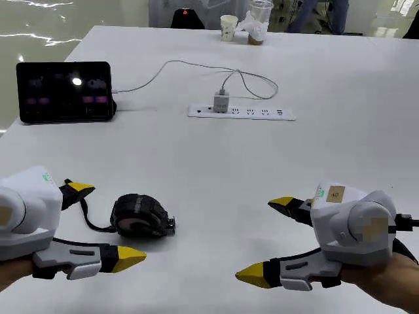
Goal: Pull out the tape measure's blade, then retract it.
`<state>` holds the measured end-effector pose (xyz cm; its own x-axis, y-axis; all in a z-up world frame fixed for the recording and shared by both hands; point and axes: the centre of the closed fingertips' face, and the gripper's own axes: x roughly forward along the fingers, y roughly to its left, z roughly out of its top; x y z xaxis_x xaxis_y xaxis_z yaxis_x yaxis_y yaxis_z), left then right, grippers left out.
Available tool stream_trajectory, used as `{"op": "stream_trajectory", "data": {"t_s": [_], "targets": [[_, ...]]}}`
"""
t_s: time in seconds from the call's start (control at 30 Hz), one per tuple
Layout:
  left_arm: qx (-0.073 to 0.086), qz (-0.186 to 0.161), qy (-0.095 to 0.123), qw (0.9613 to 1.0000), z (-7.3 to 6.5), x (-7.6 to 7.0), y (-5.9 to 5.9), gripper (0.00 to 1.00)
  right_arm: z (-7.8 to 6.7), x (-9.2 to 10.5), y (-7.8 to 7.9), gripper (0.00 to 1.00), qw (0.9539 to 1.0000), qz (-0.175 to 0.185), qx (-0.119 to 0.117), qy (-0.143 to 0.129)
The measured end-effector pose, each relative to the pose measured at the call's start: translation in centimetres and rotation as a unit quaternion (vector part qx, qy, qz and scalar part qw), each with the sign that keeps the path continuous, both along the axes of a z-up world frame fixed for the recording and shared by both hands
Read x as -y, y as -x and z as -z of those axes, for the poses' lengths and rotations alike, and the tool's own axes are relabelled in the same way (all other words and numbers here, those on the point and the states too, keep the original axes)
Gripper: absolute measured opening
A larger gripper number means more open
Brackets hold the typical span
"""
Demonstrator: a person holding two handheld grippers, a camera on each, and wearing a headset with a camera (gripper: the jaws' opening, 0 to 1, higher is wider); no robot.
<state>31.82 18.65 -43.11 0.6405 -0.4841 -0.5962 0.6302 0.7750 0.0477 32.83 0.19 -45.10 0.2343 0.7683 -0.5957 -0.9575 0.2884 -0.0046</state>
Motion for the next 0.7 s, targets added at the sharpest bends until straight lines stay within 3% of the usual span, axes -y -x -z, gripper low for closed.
{"op": "stream_trajectory", "data": {"t_s": [0.57,0.7], "targets": [[-0.014,0.056,-0.038,0.9976,1.0,-0.8,-1.9,0.68,0.8,-2.8,-1.7,0.67,0.998,-0.062,0.007,0.011],[-0.018,0.073,-0.047,0.996,1.3,-0.9,-2.2,0.62,1.1,-3.4,-1.7,0.59,0.9968,-0.079,0.006,0.013]]}}
